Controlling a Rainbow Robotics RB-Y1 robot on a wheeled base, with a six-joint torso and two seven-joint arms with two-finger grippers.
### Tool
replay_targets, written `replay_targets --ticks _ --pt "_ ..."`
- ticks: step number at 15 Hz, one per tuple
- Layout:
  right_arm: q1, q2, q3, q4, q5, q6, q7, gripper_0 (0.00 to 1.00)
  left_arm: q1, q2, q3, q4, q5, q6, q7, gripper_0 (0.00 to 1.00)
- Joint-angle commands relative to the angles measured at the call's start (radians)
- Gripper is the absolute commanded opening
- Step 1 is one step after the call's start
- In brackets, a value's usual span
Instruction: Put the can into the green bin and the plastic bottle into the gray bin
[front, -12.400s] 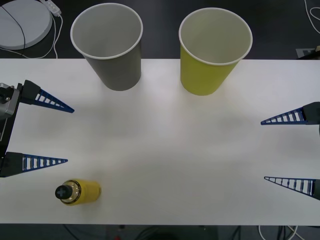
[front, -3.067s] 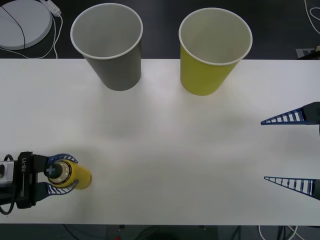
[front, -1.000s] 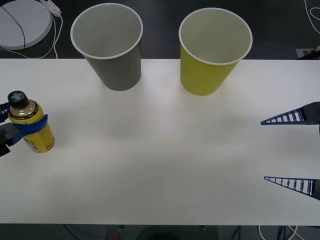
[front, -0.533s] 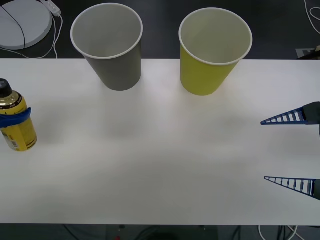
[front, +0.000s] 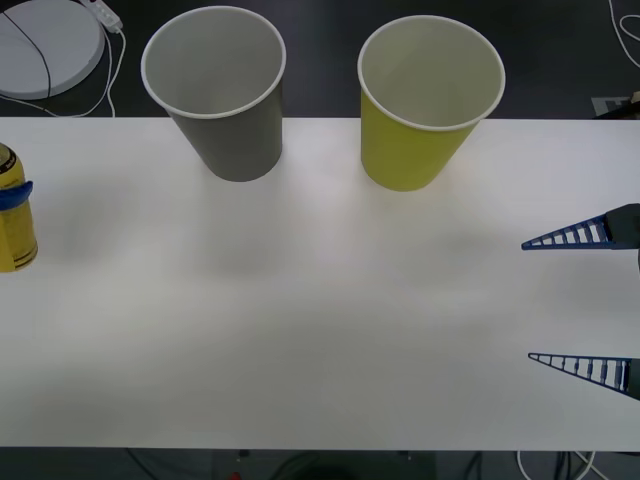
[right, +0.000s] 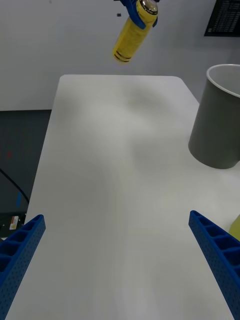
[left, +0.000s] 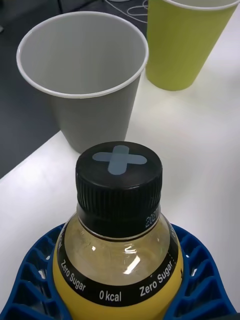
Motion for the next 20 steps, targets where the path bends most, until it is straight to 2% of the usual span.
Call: replay_targets --ticks 1,5,11,14,20 --pt "0.0 0.0 0.0 0.0 0.0 0.0 0.0 1.0 -0.088 0.067 -0.036 0.066 0.0 -0.063 0.015 0.0" --pt "0.0 0.0 0.0 0.0 0.0 0.0 0.0 1.0 -0.218 0.127 -0.108 0.109 -0.018 -0.127 0.041 0.0" --pt "0.0 0.0 0.0 0.0 0.0 0.0 0.0 1.0 -0.468 0.153 -0.222 0.204 -0.065 -0.27 0.099 0.0" --pt "0.0 0.0 0.0 0.0 0.0 0.0 0.0 1.0 -0.605 0.151 -0.312 0.216 -0.133 -0.273 0.169 0.0" --pt "0.0 0.0 0.0 0.0 0.0 0.0 0.0 1.0 -0.899 0.122 -0.516 0.342 -0.139 -0.273 0.203 0.0"
